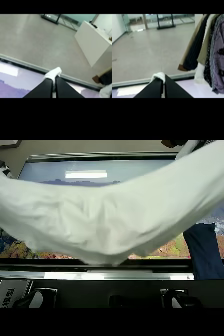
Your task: Fold the clothes and pants, and hang the long-sleeved shirts on hangers.
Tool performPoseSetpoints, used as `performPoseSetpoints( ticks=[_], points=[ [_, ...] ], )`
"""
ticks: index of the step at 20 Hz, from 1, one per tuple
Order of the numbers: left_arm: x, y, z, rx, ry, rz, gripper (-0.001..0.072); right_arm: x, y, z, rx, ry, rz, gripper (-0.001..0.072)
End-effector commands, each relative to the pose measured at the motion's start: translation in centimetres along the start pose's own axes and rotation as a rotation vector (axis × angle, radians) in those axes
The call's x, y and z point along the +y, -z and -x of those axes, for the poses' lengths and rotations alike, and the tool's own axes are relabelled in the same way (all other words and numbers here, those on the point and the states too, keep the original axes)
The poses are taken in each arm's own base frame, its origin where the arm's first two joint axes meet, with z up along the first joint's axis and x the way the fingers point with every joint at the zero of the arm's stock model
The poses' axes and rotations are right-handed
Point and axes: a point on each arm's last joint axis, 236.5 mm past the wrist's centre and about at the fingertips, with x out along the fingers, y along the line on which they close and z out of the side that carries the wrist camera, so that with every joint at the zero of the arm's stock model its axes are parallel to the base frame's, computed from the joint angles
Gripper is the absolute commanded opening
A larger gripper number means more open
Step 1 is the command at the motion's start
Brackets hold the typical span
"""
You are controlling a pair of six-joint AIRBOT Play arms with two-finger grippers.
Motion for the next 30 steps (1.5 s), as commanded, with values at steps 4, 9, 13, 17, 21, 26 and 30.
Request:
performPoseSetpoints(
  ticks=[4,9,13,17,21,26,30],
  points=[
    [6.0,18.4,-10.4,0.545,-0.033,0.122,0.0015,-1.8,24.0,-12.8,0.758,0.071,-0.129,0.0033],
    [11.0,37.3,-17.4,0.917,-0.122,0.198,0.0016,-2.6,45.3,-18.3,1.237,0.104,-0.263,0.0032],
    [11.6,45.0,-20.7,0.968,-0.142,0.285,0.0016,-3.6,54.5,-19.0,1.4,0.141,-0.307,0.0031],
    [12.8,46.4,-21.2,0.98,-0.166,0.303,0.0026,-4.1,55.5,-19.9,1.374,0.186,-0.339,0.0031],
    [13.1,42.9,-16.8,1.116,-0.126,0.285,0.0497,-4.1,54.7,-19.4,1.383,0.184,-0.325,0.0031],
    [13.2,41.7,-5.7,1.262,-0.242,0.296,0.0616,-4.7,52.8,-18.6,1.377,0.199,-0.276,0.0031],
    [6.8,48.8,4.0,1.324,-0.235,0.609,0.0614,-4.5,52.0,-17.4,1.409,0.199,-0.274,0.0031]
  ],
)
